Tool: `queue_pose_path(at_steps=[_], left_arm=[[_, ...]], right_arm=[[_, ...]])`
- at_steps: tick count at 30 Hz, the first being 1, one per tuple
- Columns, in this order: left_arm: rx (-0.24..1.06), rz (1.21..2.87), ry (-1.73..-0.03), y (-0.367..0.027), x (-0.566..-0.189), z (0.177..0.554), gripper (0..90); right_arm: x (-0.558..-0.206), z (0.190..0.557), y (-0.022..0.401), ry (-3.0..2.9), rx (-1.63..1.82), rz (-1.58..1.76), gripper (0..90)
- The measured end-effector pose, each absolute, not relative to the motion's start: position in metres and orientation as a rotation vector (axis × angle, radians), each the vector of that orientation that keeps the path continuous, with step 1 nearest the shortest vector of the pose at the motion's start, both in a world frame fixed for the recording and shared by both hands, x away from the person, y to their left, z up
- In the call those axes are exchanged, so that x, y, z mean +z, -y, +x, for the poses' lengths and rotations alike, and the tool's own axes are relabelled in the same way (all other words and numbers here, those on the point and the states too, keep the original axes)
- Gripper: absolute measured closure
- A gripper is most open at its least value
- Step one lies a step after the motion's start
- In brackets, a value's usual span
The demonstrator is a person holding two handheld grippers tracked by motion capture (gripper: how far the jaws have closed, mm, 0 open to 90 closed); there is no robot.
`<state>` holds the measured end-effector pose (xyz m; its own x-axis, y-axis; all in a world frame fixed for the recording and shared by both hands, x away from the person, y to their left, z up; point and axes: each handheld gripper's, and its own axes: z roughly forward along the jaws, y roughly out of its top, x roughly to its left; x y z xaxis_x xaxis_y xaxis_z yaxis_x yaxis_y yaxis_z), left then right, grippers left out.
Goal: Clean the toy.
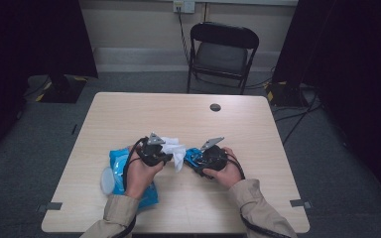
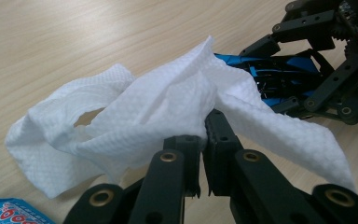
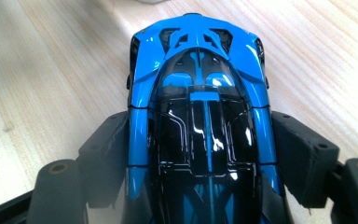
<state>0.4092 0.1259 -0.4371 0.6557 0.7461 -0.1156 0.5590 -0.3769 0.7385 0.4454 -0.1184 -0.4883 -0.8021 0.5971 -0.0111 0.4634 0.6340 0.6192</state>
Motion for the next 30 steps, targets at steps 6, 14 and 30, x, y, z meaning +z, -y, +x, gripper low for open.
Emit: queue_pose_path(at_steps=[6, 14, 30], left_arm=[[0.316, 2.071, -1.003, -0.124, -0.435, 0.41, 85.1], [0.315, 2.057, -1.004, -0.117, -0.433, 0.413, 84.8], [0.198, 2.044, -1.011, -0.089, -0.445, 0.417, 66.9]], right_arm=[[-0.485, 0.445, 0.123, -2.649, 0.916, 0.881, 28.4], [-0.479, 0.441, 0.13, -2.646, 0.943, 0.875, 28.4], [-0.479, 0.432, 0.15, -2.66, 0.943, 0.872, 28.4]])
